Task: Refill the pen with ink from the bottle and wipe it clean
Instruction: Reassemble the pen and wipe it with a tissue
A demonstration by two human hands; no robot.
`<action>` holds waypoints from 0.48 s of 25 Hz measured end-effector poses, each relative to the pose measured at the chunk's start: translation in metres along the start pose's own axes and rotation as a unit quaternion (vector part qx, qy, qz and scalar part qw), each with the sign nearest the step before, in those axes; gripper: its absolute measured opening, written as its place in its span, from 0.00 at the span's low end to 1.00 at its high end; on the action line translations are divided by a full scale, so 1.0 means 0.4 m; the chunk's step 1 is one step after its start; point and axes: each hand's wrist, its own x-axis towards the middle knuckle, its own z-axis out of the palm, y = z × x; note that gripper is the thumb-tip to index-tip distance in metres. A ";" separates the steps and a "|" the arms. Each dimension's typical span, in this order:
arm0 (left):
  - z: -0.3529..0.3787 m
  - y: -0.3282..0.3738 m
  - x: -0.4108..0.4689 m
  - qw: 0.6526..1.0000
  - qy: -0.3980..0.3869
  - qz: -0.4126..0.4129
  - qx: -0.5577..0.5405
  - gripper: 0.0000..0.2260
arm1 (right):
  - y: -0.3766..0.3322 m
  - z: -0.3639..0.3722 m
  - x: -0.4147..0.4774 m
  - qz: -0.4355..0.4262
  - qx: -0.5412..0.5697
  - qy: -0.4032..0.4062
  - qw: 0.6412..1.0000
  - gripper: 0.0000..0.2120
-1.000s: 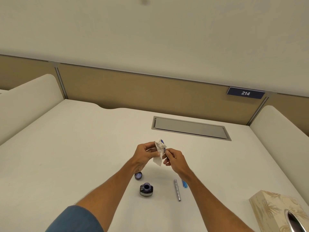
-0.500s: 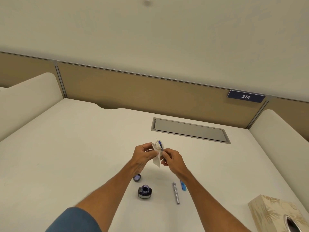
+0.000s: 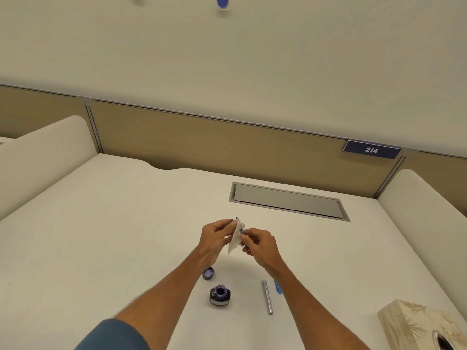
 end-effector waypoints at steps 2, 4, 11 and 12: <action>0.002 -0.002 0.005 1.000 0.002 -0.004 0.030 0.10 | -0.001 0.001 -0.002 -0.003 -0.006 0.002 1.000 0.07; 0.000 -0.002 0.011 0.996 0.013 -0.005 0.082 0.09 | -0.003 -0.002 -0.006 -0.009 -0.016 -0.005 1.000 0.06; 0.014 0.010 0.014 0.988 0.074 0.012 0.137 0.05 | -0.019 0.011 -0.015 -0.012 -0.031 -0.017 0.999 0.05; 0.016 0.012 0.015 0.988 0.077 0.013 0.132 0.05 | -0.021 0.013 -0.011 -0.009 -0.028 -0.001 1.000 0.05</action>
